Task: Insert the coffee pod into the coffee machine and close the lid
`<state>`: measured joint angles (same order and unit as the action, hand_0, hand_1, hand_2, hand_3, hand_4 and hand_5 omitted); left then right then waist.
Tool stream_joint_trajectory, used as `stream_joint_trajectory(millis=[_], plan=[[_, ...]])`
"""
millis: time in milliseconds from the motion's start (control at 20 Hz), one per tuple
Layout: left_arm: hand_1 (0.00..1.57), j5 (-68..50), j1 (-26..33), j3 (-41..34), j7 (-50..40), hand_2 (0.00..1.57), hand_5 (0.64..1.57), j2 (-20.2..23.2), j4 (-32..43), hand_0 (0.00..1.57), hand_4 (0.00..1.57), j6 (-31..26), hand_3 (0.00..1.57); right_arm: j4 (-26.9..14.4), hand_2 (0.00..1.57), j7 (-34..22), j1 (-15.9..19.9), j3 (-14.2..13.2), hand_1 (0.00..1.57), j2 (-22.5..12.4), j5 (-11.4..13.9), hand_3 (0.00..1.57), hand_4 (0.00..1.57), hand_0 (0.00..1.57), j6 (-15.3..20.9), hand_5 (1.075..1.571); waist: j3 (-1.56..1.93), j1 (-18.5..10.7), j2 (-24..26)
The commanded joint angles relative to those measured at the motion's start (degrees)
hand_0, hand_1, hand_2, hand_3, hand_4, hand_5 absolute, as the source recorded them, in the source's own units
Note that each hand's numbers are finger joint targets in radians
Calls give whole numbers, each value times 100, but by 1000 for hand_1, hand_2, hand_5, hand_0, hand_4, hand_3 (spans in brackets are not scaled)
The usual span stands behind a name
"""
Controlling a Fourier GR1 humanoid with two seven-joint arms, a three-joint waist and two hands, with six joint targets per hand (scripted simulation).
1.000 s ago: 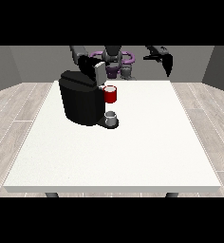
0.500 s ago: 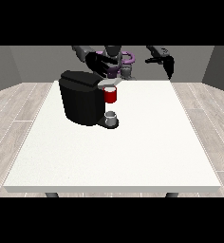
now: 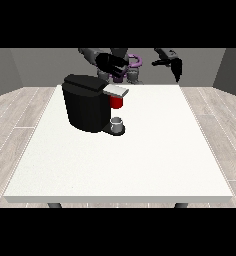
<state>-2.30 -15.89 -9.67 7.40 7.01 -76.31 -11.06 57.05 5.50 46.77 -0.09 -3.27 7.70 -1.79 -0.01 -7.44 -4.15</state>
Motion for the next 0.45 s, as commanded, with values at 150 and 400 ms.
stream_joint_trajectory(millis=[150, 400], plan=[[0, 127, 757, 234, 458, 0, 1571, -278, 100, 0, 145, -16, 0, 501, 0, 346, -1123, 542, 0, 319, -590, 0, 275, 0, -263, 1571, 1, 293, 777], [0, 92, 933, -24, 519, 0, 1571, -200, 315, 0, 192, 170, 0, 953, 0, 595, -2313, 782, 0, 325, -1112, 0, 157, 0, -136, 1571, 1, 827, 1109]])
